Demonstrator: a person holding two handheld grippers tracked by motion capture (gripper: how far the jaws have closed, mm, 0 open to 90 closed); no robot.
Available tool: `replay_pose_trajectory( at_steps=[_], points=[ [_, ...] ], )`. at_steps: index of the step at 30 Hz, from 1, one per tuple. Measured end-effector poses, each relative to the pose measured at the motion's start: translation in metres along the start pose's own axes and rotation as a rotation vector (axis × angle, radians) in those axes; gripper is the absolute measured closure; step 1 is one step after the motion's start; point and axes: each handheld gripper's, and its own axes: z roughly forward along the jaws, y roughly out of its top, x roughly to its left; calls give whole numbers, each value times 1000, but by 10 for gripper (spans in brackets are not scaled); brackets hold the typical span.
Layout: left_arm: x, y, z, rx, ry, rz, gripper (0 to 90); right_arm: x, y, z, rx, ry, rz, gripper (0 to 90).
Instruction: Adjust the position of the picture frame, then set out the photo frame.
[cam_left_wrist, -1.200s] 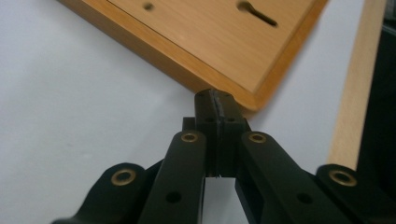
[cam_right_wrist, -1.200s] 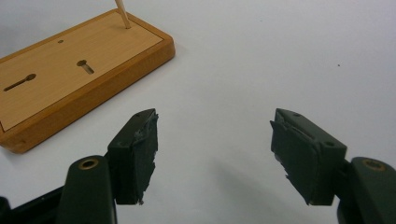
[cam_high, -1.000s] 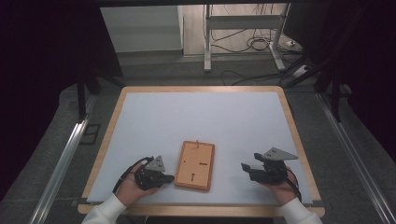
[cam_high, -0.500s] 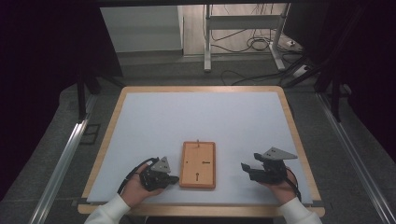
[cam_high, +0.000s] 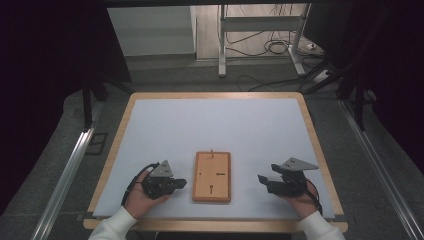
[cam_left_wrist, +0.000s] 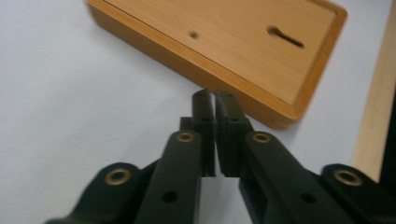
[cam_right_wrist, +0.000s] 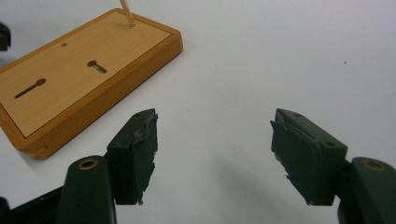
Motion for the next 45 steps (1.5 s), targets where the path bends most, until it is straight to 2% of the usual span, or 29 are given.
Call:
replay_pose_trajectory(
  at_steps=[2,4,5,6,10,14,21,24,26,32,35,45],
  points=[
    [4,-1,-3,-53,7,-23,725,0,0,1,5,4,-1,312],
    [7,-1,-4,-74,34,-55,559,1,-1,2,9,10,-2,311],
    [9,-2,-4,-80,63,-78,501,1,-1,2,10,12,-2,311],
    [11,-2,-4,-81,73,-91,448,1,-2,3,13,15,-4,311],
    [18,-5,-4,-88,99,-138,365,2,-2,4,24,24,-11,309],
    [20,-6,-5,-86,96,-139,365,3,-2,5,28,28,-14,307],
    [20,-1,-2,-88,100,-116,354,7,-1,5,25,36,-18,304],
    [23,9,5,-101,79,-107,377,7,0,5,24,38,-18,303],
    [24,17,11,-107,76,-87,377,6,-1,7,30,39,-17,304],
    [29,38,29,-95,53,-50,371,8,-2,8,37,52,-27,300],
    [32,51,38,-100,38,-50,374,7,-3,6,34,49,-25,300],
    [39,80,57,-121,26,-39,372,6,-5,3,30,47,-10,300]
  ],
)
